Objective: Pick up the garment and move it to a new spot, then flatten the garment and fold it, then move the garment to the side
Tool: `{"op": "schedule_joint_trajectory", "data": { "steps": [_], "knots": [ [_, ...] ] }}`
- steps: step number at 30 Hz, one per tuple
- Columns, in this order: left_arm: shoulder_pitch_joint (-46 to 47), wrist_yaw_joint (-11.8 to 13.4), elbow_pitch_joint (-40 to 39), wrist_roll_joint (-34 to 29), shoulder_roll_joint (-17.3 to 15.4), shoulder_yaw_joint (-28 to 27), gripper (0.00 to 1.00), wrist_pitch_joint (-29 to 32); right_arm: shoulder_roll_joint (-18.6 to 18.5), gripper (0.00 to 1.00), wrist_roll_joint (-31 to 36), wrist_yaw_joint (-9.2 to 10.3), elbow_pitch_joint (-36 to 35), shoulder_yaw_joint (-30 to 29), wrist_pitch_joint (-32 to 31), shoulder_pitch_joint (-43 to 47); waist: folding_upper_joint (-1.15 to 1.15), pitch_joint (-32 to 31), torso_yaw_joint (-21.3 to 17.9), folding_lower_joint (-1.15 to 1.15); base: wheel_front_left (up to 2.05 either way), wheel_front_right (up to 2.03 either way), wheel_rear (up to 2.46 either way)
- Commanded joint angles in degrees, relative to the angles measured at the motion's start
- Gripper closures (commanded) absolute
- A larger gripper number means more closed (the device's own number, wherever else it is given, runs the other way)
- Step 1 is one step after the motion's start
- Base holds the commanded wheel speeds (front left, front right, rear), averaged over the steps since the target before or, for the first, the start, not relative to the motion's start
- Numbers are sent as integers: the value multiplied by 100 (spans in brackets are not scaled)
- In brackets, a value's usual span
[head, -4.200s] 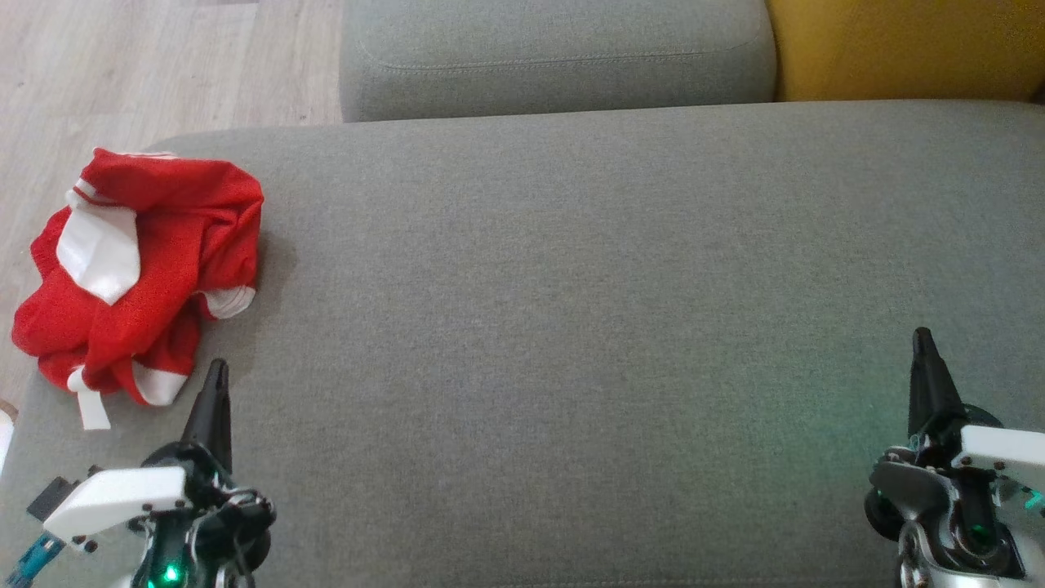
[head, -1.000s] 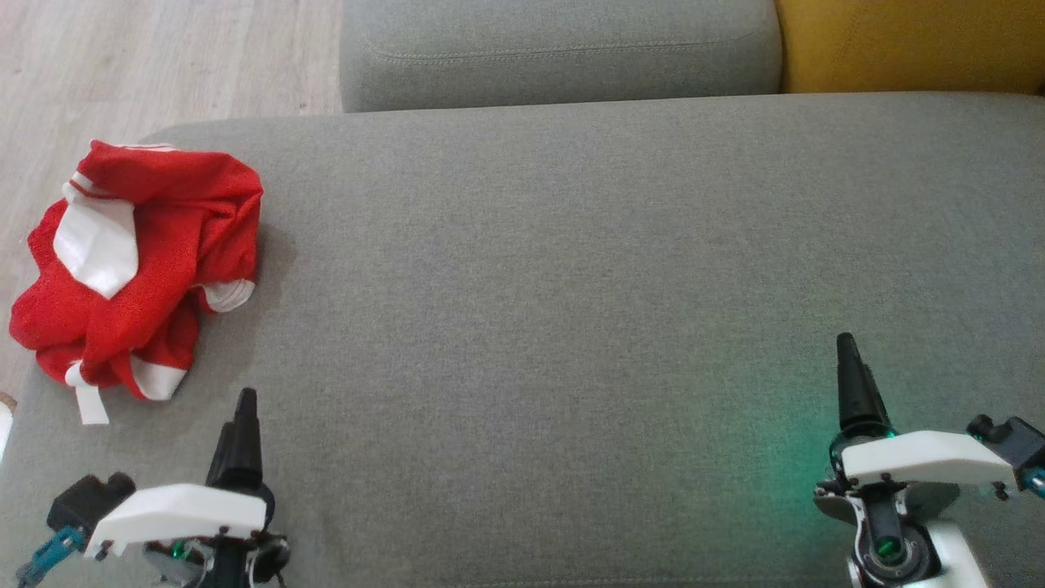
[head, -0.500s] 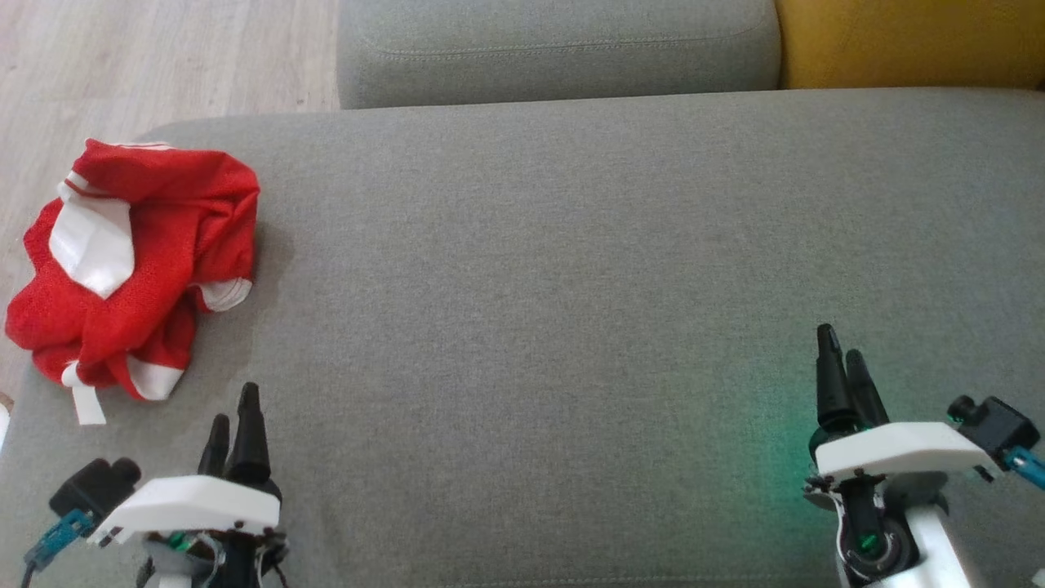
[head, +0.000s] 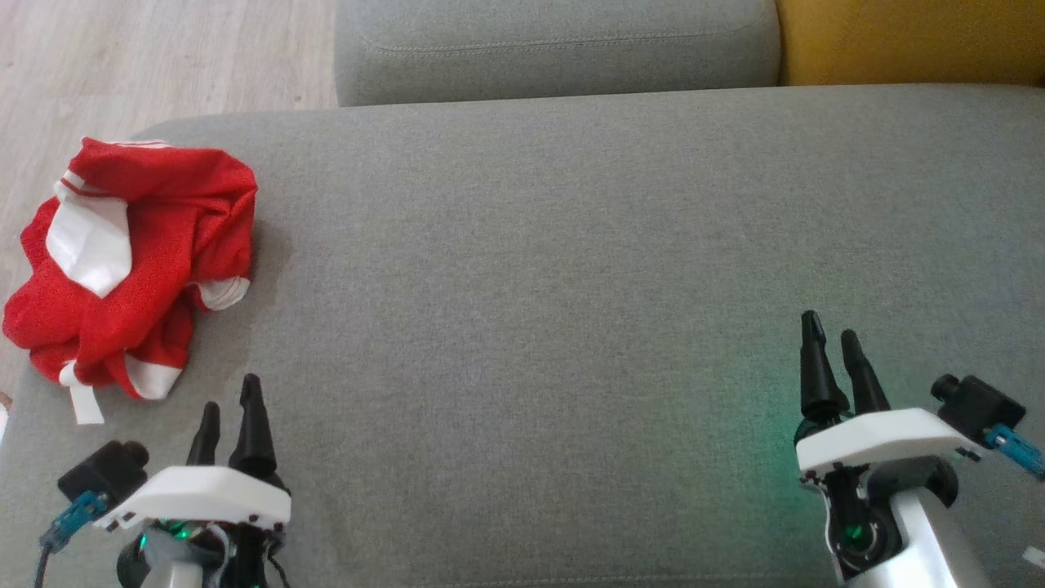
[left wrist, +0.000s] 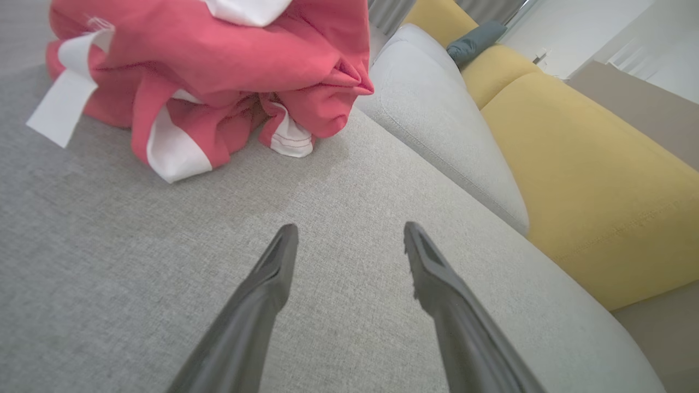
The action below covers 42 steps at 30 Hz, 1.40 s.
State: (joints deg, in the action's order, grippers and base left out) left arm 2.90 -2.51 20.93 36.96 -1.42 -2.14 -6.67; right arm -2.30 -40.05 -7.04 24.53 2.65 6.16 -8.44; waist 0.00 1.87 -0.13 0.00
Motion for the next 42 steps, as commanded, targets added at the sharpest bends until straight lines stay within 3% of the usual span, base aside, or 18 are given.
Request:
{"op": "schedule_joint_trajectory", "data": {
  "steps": [1, 42],
  "knots": [
    [310, 21, -154, -213, -98, -68, 0, -69, -37, 0, 201, -29, -163, 110, 114, -351, 0, 1, -1, 0, 0, 0, 0],
    [613, 398, -100, -3043, -141, 186, 0, -755, -56, 0, 3007, -44, -50, 32, 806, -651, 0, 15, -9, 0, 0, 0, 0]
  ]
}}
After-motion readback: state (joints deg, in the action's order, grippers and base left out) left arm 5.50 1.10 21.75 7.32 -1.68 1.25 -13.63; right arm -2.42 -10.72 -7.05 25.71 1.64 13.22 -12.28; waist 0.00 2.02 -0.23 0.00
